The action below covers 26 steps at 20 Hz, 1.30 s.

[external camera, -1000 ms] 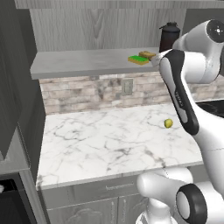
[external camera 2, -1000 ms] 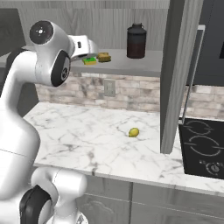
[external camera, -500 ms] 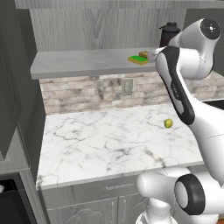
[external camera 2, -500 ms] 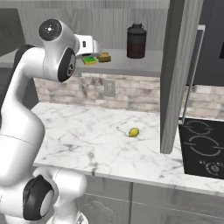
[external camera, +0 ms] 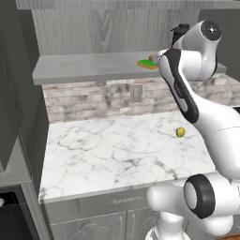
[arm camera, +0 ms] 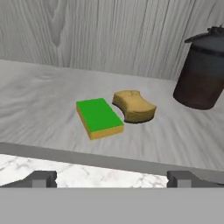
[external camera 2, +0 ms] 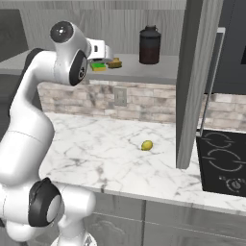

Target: Pick the sponge and sponge from the cabinet and place them on the counter.

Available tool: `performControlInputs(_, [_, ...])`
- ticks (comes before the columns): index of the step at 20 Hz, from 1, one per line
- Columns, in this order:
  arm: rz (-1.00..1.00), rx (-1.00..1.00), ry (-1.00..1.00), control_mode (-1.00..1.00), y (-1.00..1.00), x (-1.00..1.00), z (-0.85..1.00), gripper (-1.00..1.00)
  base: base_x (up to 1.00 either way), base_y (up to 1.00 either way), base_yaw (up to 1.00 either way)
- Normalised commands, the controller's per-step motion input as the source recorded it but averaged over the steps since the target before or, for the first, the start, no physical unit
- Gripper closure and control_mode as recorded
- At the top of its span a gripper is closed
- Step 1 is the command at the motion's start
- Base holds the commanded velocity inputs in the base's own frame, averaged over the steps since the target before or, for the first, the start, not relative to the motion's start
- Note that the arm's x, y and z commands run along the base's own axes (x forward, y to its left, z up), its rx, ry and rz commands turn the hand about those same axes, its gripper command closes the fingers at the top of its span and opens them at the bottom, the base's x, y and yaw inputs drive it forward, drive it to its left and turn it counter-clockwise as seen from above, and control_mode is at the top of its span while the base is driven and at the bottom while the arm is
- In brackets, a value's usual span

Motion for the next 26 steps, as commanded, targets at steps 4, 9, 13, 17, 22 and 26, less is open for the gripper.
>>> performControlInputs(4, [-0.03, 0.0, 0.07, -1.0, 0.03, 0.38, -0.09, -1.0, 0.0, 0.0, 0.0])
performControlInputs(9, [-0.01, 0.01, 0.08, -1.0, 0.05, 0.33, -0.03, -1.0, 0.0, 0.0, 0.0])
performControlInputs(13, [0.0, 0.01, 0.09, -1.0, 0.07, 0.33, -0.04, -1.0, 0.0, 0.0, 0.0])
performControlInputs(17, [0.0, 0.0, 0.08, -1.0, 0.05, 0.3, -0.03, -1.0, 0.0, 0.0, 0.0])
performControlInputs(22, [0.0, 0.0, 0.03, -1.0, 0.01, 0.02, -0.1, -1.0, 0.0, 0.0, 0.0])
performControlInputs(26, [0.0, 0.0, 0.0, -1.0, 0.0, 0.0, -0.12, -1.0, 0.0, 0.0, 0.0])
